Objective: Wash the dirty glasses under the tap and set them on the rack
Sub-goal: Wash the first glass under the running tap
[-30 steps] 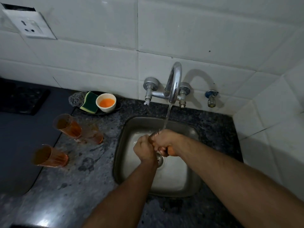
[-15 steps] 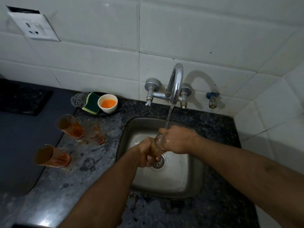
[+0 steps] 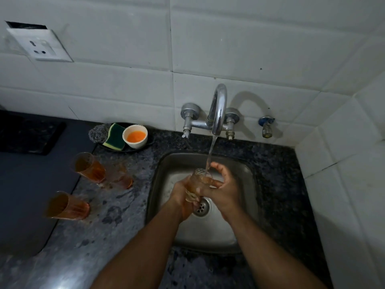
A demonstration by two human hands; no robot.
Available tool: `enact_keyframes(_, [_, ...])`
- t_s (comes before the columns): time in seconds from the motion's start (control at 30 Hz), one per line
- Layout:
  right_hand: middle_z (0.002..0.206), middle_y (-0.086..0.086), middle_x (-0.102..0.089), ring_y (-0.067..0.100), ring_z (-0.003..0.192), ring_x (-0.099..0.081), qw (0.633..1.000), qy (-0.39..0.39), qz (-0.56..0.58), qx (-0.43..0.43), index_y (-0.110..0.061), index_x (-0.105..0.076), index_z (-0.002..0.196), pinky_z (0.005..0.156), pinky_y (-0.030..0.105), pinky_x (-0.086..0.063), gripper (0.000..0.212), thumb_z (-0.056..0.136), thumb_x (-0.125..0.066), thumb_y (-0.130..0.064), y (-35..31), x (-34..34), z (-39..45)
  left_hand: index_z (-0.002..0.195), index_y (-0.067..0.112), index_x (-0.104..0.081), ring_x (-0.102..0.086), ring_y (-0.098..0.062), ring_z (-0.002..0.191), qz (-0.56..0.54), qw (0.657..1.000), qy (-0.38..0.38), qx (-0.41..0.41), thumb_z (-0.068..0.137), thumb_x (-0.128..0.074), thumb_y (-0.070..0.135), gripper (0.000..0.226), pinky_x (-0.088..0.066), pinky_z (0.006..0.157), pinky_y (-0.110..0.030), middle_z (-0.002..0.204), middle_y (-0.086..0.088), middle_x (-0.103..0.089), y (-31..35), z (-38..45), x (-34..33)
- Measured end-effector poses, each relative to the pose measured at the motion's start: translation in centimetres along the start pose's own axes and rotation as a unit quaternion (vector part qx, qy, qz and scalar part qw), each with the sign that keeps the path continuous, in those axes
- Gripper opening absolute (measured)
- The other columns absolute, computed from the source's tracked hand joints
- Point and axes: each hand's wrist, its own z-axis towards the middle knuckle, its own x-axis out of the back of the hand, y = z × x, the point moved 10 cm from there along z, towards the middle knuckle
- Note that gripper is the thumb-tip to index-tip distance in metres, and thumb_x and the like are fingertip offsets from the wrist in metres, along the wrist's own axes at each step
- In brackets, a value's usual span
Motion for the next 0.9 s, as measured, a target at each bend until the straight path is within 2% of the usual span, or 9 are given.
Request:
enact_keyframes(0.1, [0.111, 0.003, -0.077, 0.024, 0.104, -0.075, 0.998, 0.030, 0.005, -0.047, -0.026, -0.068, 0.118, 0.080, 0.038, -0.065, 0.068, 0.062, -0.092, 0.004, 2.6, 0.2, 0.4, 0.082, 0.012, -0.085, -0.062, -0.021, 0.062, 0.082, 0.997, 0.014, -0.002, 0.101, -0.054, 0.053, 0.055, -0.046, 0.055, -0.028, 0.083, -0.012, -0.073, -0.4, -0.8, 0.4])
enact_keyframes(0.17, [0.110, 0.009, -0.077, 0.029, 0.102, -0.075, 0.990, 0.040, 0.082, -0.108, -0.019, -0.069, 0.117, 0.076, 0.038, -0.062, 0.059, 0.064, -0.089, -0.002, 4.3, 0.1, 0.8, 0.093, 0.012, -0.083, -0.066, -0.023, 0.061, 0.150, 0.988, 0.023, -0.008, 0.100, -0.057, 0.057, 0.053, -0.051, 0.052, -0.028, 0.087, -0.014, -0.078, 0.3, -2.0, 0.4])
enact_keyframes(0.27, [0.099, 0.015, -0.076, 0.035, 0.096, -0.071, 0.977, 0.010, 0.161, -0.137, -0.012, -0.076, 0.100, 0.079, 0.042, -0.057, 0.014, 0.087, -0.072, -0.011, 5.0, -1.0, 1.0, 0.109, 0.008, -0.077, -0.072, -0.024, 0.065, 0.253, 0.962, 0.080, -0.056, 0.091, -0.068, 0.063, 0.059, -0.055, 0.052, -0.028, 0.090, -0.017, -0.080, 2.7, -3.4, 1.7])
enact_keyframes(0.4, [0.089, 0.011, -0.076, 0.024, 0.073, -0.072, 0.956, 0.020, 0.200, -0.214, -0.013, -0.073, 0.099, 0.071, 0.036, -0.055, 0.027, 0.104, -0.054, -0.032, 6.0, -2.8, 0.7, 0.097, -0.003, -0.076, -0.075, -0.027, 0.063, 0.370, 0.919, 0.094, -0.101, 0.094, -0.071, 0.052, 0.056, -0.058, 0.051, -0.028, 0.078, -0.020, -0.078, 5.4, -5.6, 1.1])
enact_keyframes(0.6, [0.068, 0.005, -0.065, 0.022, 0.059, -0.066, 0.927, 0.039, 0.238, -0.286, -0.014, -0.067, 0.077, 0.059, 0.031, -0.052, 0.045, 0.101, -0.053, -0.050, 7.4, -4.9, 1.3, 0.091, -0.010, -0.074, -0.078, -0.030, 0.066, 0.402, 0.899, 0.095, -0.143, 0.087, -0.084, 0.024, 0.036, -0.060, 0.054, -0.032, 0.074, -0.022, -0.077, 6.9, -6.3, 0.2])
enact_keyframes(0.63, [0.070, 0.005, -0.065, 0.021, 0.060, -0.065, 0.930, 0.015, 0.236, -0.281, -0.014, -0.066, 0.082, 0.059, 0.031, -0.053, 0.040, 0.101, -0.054, -0.047, 6.9, -5.3, 1.3, 0.093, -0.008, -0.074, -0.078, -0.029, 0.067, 0.388, 0.905, 0.094, -0.147, 0.087, -0.083, 0.029, 0.039, -0.059, 0.055, -0.031, 0.075, -0.021, -0.077, 6.9, -6.3, 0.3])
enact_keyframes(0.7, [0.094, 0.006, -0.073, 0.025, 0.083, -0.072, 0.946, -0.014, 0.215, -0.244, -0.022, -0.067, 0.113, 0.077, 0.040, -0.058, 0.021, 0.099, -0.061, -0.037, 5.8, -5.0, 1.9, 0.102, -0.006, -0.074, -0.078, -0.032, 0.076, 0.328, 0.936, 0.074, -0.101, 0.093, -0.071, 0.050, 0.057, -0.059, 0.058, -0.032, 0.084, -0.023, -0.078, 6.0, -5.9, 0.6])
enact_keyframes(0.8, [0.132, -0.002, -0.070, 0.022, 0.118, -0.066, 0.979, -0.074, 0.084, -0.172, -0.051, -0.045, 0.144, 0.108, 0.050, -0.050, 0.054, 0.102, -0.065, -0.025, 4.1, -4.4, 2.6, 0.107, -0.004, -0.073, -0.078, -0.033, 0.080, 0.291, 0.954, 0.070, -0.018, 0.089, -0.049, 0.081, 0.091, -0.058, 0.063, -0.032, 0.089, -0.022, -0.079, 4.4, -4.8, 1.5])
enact_keyframes(0.9, [0.151, -0.001, -0.058, 0.018, 0.127, -0.062, 0.983, -0.104, 0.004, -0.152, -0.039, -0.043, 0.155, 0.112, 0.053, -0.049, 0.053, 0.105, -0.061, -0.035, 3.7, -4.9, 3.0, 0.103, 0.003, -0.076, -0.069, -0.025, 0.063, 0.288, 0.949, 0.123, -0.037, 0.082, -0.057, 0.086, 0.087, -0.052, 0.053, -0.025, 0.078, -0.015, -0.075, 4.3, -3.3, 1.8])
